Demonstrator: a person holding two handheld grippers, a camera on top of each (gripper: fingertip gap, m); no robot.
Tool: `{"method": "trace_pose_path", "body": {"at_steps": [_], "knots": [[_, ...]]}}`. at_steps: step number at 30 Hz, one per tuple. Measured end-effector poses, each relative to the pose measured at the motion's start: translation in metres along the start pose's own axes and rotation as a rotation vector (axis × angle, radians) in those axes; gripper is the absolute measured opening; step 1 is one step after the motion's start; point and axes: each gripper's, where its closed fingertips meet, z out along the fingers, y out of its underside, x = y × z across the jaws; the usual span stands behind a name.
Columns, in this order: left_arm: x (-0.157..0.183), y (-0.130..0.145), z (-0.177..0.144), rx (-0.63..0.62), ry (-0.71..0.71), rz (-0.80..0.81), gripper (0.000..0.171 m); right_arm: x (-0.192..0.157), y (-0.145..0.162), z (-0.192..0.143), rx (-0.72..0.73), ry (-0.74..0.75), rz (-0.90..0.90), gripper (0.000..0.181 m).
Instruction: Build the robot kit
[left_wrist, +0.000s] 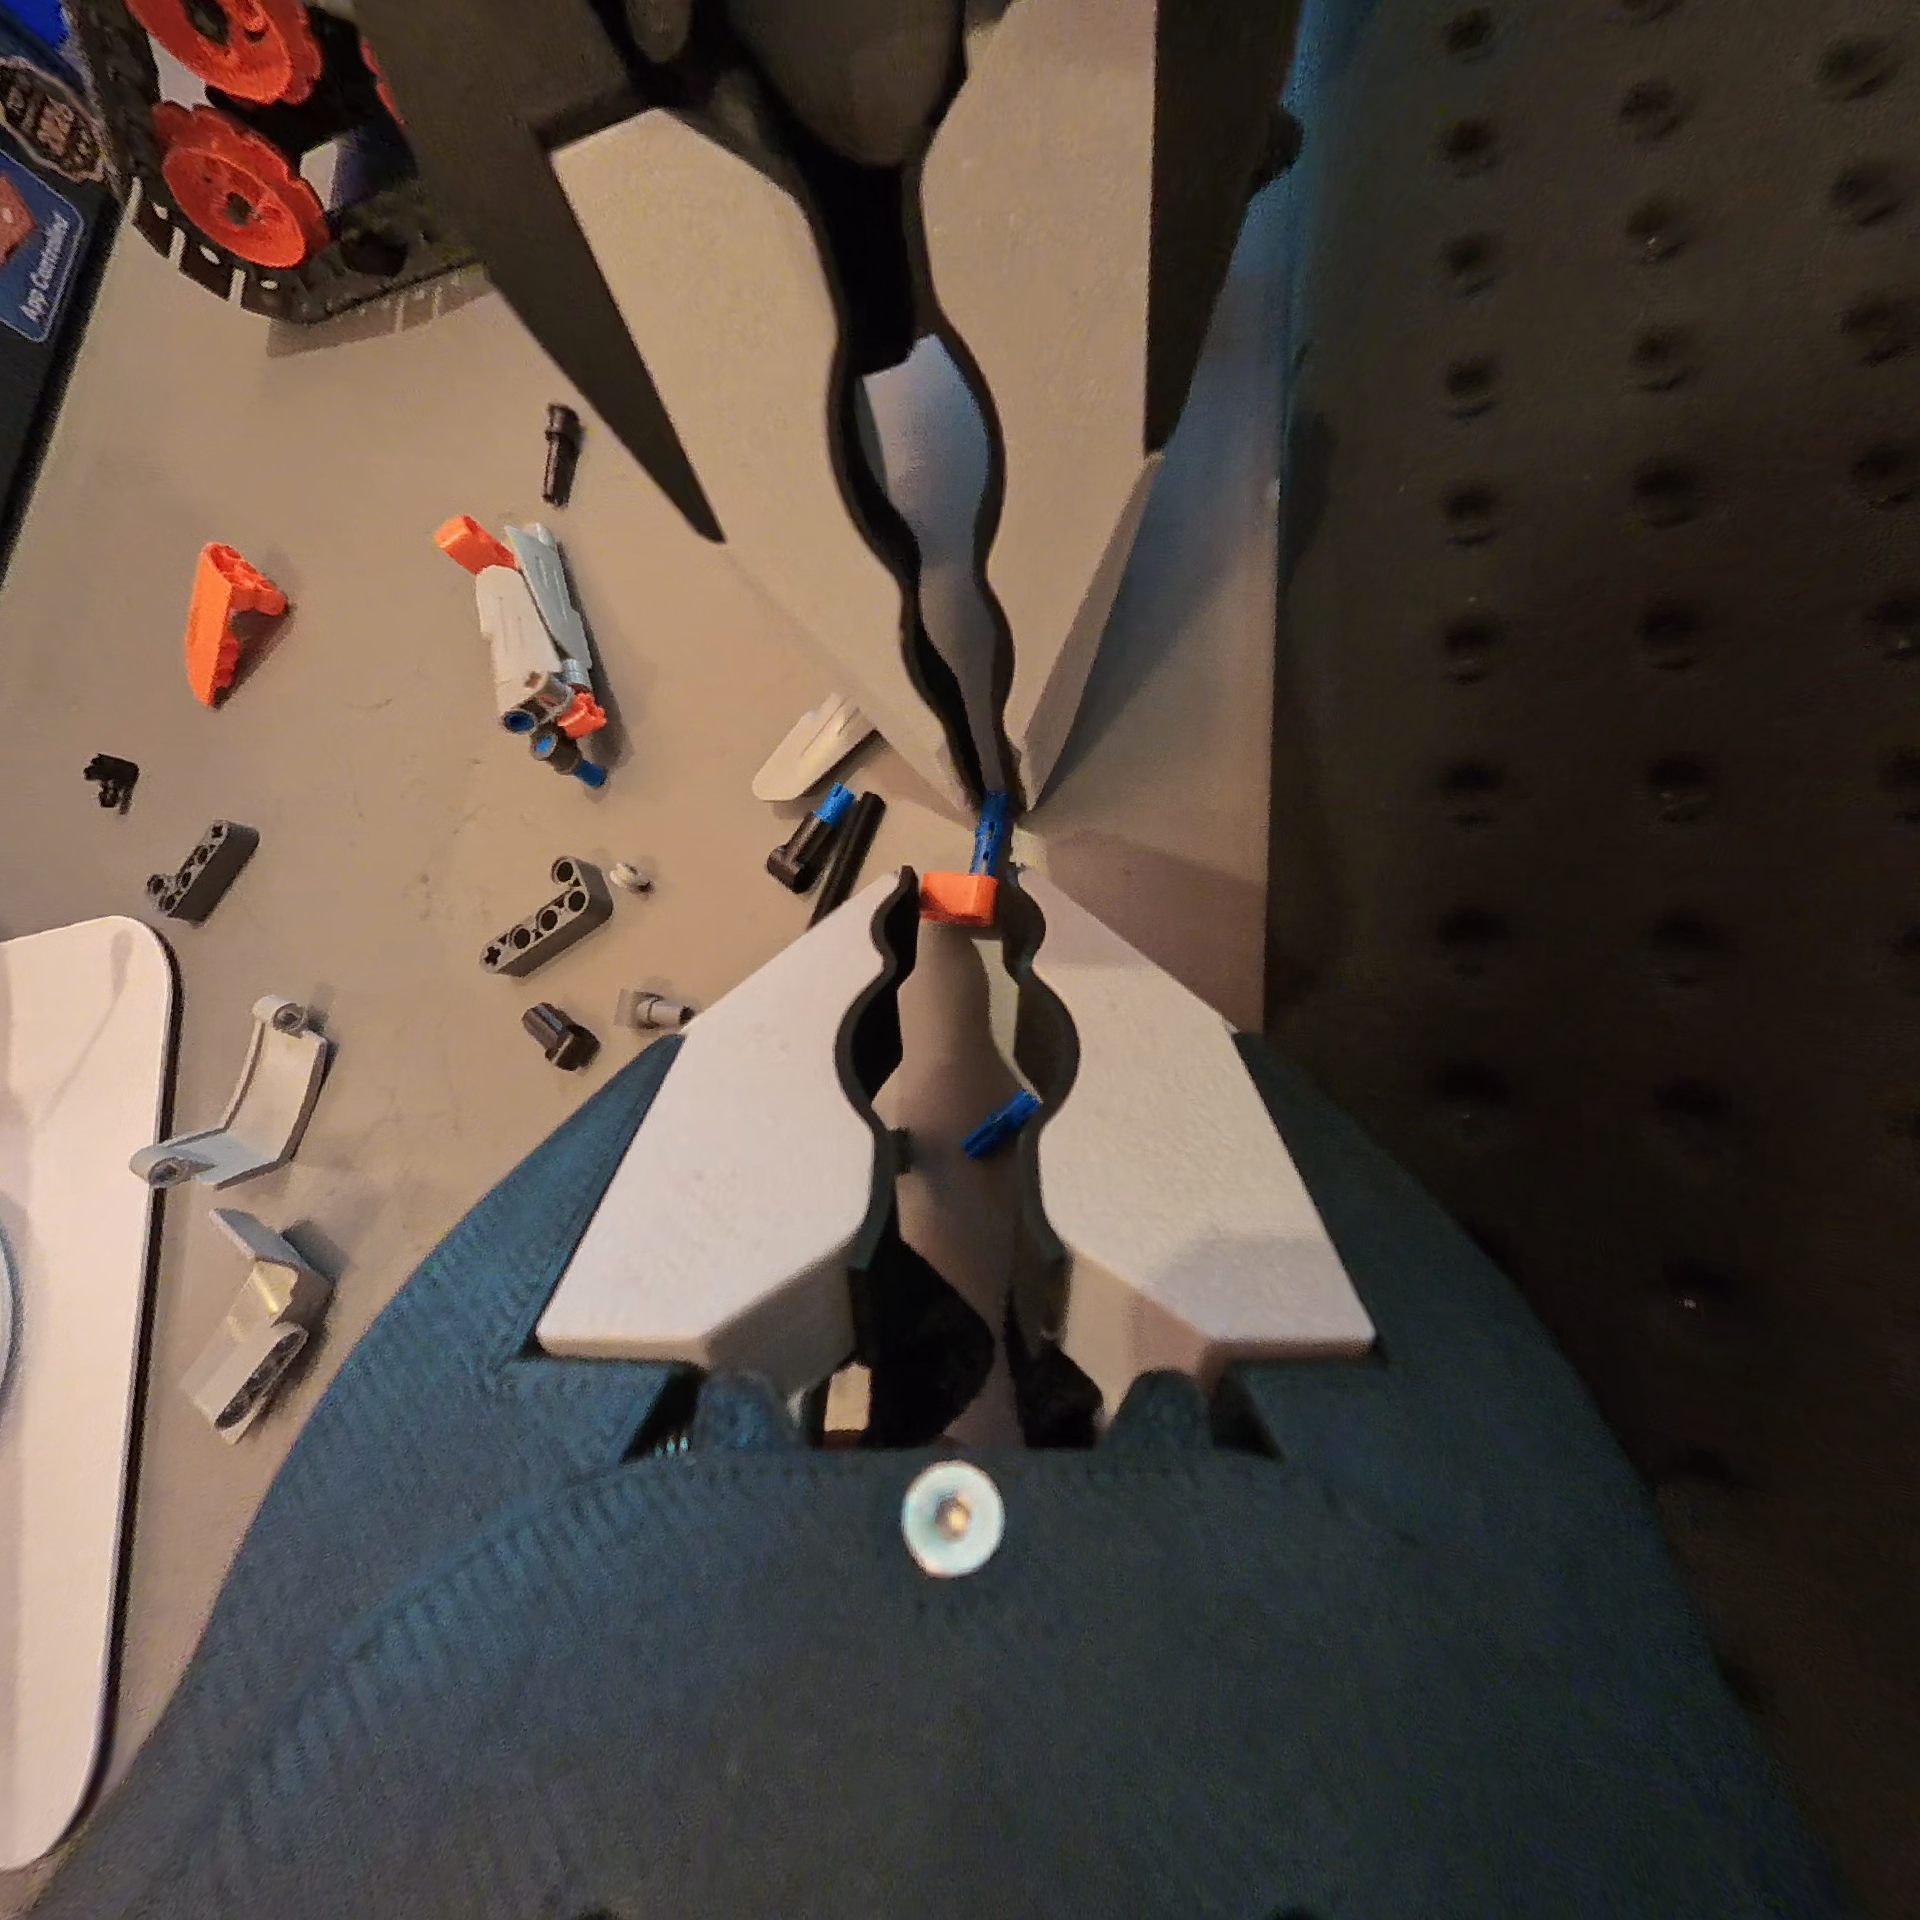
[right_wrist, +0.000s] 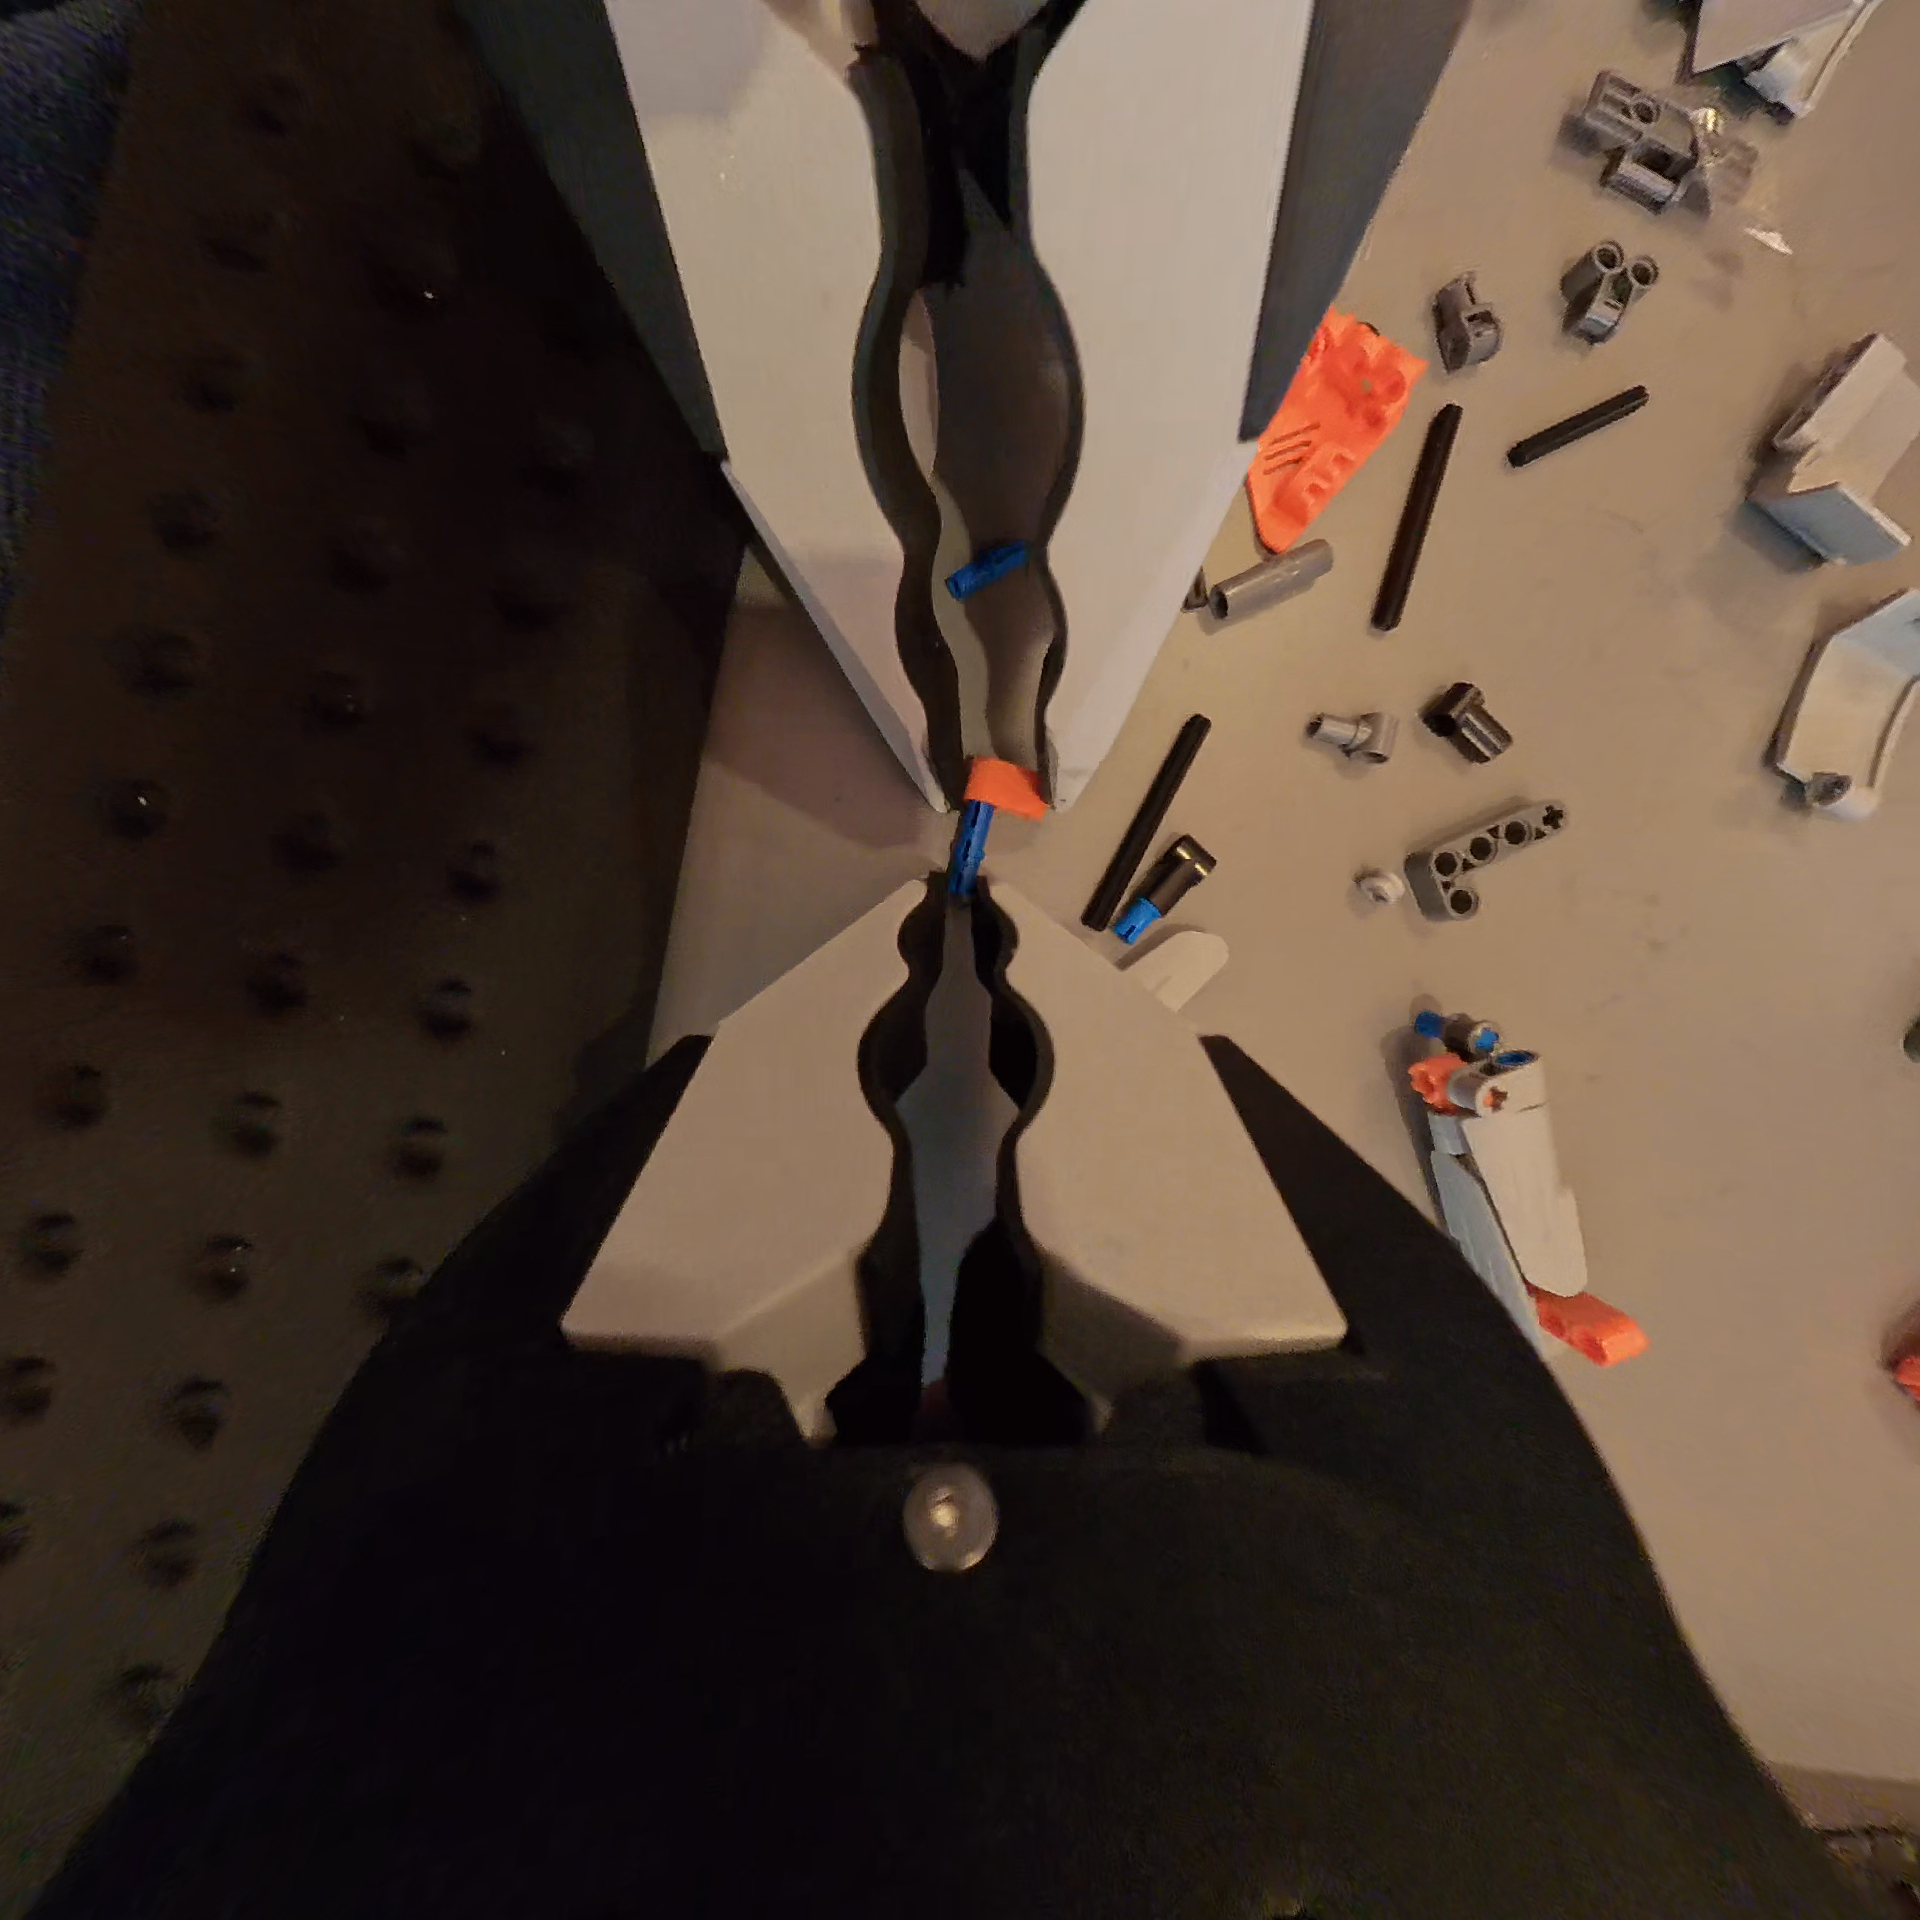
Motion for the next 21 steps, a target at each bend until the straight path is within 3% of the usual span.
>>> {"method": "trace_pose_path", "body": {"at_steps": [21], "knots": [[0.012,-0.002,0.003,0.003,0.22,0.078,0.015,-0.016,0.004,-0.004,-0.005,-0.125,-0.155,0.001]]}}
